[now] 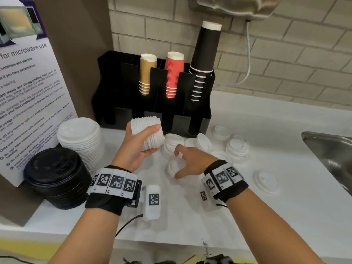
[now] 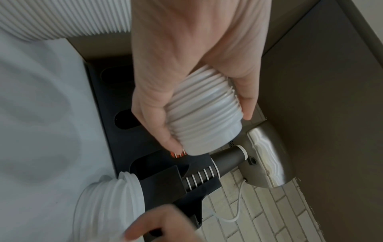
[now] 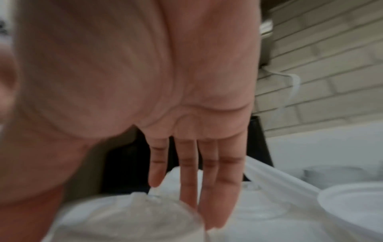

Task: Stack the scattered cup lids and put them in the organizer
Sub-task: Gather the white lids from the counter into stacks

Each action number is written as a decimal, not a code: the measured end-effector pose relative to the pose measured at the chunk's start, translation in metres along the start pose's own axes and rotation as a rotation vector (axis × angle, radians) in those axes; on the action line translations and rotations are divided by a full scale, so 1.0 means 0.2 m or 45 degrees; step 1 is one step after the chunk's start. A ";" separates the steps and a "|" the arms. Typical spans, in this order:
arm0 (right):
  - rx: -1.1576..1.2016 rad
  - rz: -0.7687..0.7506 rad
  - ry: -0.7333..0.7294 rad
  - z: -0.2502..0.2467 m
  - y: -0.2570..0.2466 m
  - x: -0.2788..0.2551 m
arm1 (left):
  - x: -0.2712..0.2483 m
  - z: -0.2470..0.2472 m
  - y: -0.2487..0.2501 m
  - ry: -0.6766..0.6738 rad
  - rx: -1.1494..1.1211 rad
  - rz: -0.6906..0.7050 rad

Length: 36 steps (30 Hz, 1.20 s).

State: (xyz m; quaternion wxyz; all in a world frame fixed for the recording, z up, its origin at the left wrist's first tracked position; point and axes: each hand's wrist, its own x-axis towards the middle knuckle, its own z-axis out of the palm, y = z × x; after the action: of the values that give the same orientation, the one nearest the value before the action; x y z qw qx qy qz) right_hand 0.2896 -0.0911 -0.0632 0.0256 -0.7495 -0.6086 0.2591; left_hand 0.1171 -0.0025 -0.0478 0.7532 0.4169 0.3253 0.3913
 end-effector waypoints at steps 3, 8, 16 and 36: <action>0.491 -0.041 0.171 -0.09 0.05 -0.05 | -0.01 0.01 -0.01 -0.033 0.027 -0.018; 1.256 -0.256 0.450 -0.13 0.05 -0.13 | -0.03 0.04 -0.01 -0.128 0.060 -0.077; 1.265 -0.413 0.463 -0.14 -0.03 -0.15 | -0.04 0.09 -0.02 -0.259 0.113 -0.165; 1.301 -0.514 0.547 -0.16 -0.08 -0.10 | -0.05 0.06 0.00 -0.357 0.136 -0.147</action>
State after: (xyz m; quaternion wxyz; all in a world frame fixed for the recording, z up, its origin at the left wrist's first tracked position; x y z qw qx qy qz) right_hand 0.2868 -0.0965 -0.0231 0.5551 -0.5472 -0.5184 0.3518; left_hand 0.1210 -0.0162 -0.0413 0.7893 0.4873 0.2608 0.2676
